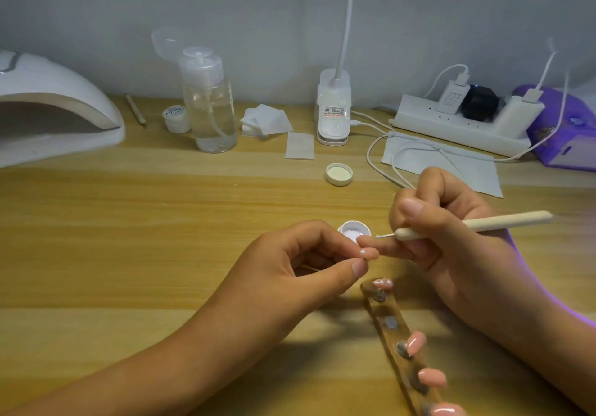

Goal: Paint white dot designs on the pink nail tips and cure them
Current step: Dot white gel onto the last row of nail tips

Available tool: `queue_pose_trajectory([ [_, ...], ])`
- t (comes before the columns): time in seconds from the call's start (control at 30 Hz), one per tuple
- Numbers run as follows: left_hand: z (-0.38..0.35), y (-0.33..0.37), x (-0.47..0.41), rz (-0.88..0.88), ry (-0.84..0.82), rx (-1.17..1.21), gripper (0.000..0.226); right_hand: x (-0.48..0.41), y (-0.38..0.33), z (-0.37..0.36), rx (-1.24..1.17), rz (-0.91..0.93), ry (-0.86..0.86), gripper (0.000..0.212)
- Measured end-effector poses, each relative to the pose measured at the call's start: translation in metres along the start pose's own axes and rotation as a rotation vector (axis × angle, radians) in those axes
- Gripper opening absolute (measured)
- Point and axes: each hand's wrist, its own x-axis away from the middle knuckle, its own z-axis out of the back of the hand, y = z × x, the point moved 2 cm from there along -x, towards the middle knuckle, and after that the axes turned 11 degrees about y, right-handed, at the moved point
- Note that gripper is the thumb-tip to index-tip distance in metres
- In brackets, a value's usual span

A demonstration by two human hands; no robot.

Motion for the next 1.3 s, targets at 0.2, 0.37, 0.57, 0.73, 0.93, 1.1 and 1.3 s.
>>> queue_pose_trajectory([
  [0.2,-0.0011,0.0016,-0.0002,-0.017,-0.017,0.002,0.008,0.0011,-0.0017,-0.0028,-0.008,-0.029,0.023,0.021],
  [0.37,-0.0007,0.0005,-0.0003,-0.013,-0.004,-0.010,0.007,0.0019,-0.0012,-0.0031,-0.001,-0.028,0.012,0.020],
  [0.57,-0.0005,0.0005,-0.0004,-0.021,0.000,-0.021,0.006,0.0017,-0.0007,-0.0032,0.021,-0.033,-0.003,0.020],
  [0.73,-0.0011,0.0014,-0.0004,-0.016,-0.011,-0.004,0.006,0.0023,-0.0013,-0.0038,0.016,-0.037,0.003,0.021],
  [0.93,-0.0010,0.0009,-0.0001,-0.012,-0.007,0.000,0.006,0.0021,-0.0018,-0.0042,0.050,-0.031,0.016,0.029],
  [1.1,-0.0008,0.0013,-0.0001,-0.019,-0.009,-0.012,0.007,0.0027,-0.0021,-0.0041,0.020,-0.043,-0.005,0.021],
  [1.3,-0.0006,0.0005,-0.0001,-0.015,-0.007,-0.015,0.006,0.0018,-0.0006,-0.0028,0.026,-0.044,-0.010,0.020],
])
